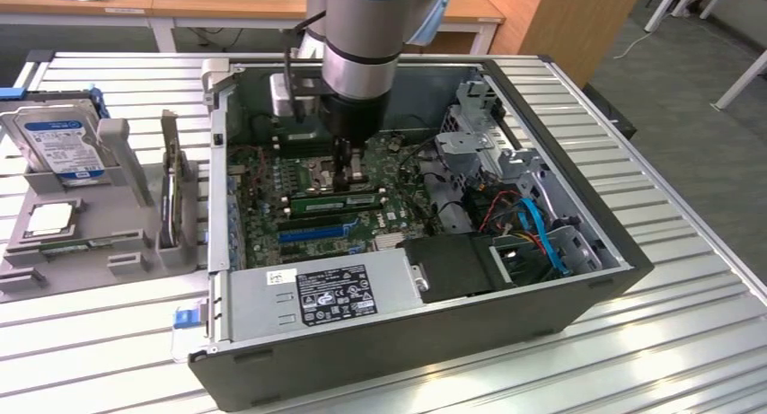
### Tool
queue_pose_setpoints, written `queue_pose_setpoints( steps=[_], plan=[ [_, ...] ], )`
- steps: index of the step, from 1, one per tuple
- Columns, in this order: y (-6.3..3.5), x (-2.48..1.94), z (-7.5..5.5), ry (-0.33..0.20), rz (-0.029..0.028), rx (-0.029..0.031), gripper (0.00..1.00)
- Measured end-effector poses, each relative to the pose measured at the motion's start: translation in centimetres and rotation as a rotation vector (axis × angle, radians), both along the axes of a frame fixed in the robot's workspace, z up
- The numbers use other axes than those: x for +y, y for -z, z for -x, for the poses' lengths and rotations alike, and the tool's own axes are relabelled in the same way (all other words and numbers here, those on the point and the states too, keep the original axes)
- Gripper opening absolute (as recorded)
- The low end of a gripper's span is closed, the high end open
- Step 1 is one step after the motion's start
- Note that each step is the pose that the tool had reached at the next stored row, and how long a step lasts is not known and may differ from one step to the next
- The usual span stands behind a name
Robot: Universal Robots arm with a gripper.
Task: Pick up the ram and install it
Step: 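Press down the ram until it locks into place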
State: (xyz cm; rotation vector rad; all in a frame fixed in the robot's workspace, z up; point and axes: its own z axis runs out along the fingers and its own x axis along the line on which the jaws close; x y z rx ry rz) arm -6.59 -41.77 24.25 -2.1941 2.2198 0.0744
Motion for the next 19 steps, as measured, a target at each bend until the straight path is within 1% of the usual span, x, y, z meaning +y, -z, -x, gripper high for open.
queue_pose_setpoints(
  steps=[8,13,19],
  plan=[
    [0.04,-0.01,2.2,0.000,0.0000,0.0001,0.10],
    [0.09,-0.01,2.2,0.000,-0.0001,0.0000,0.10],
    [0.78,-0.02,2.2,0.000,0.0000,0.0000,0.10]
  ],
)
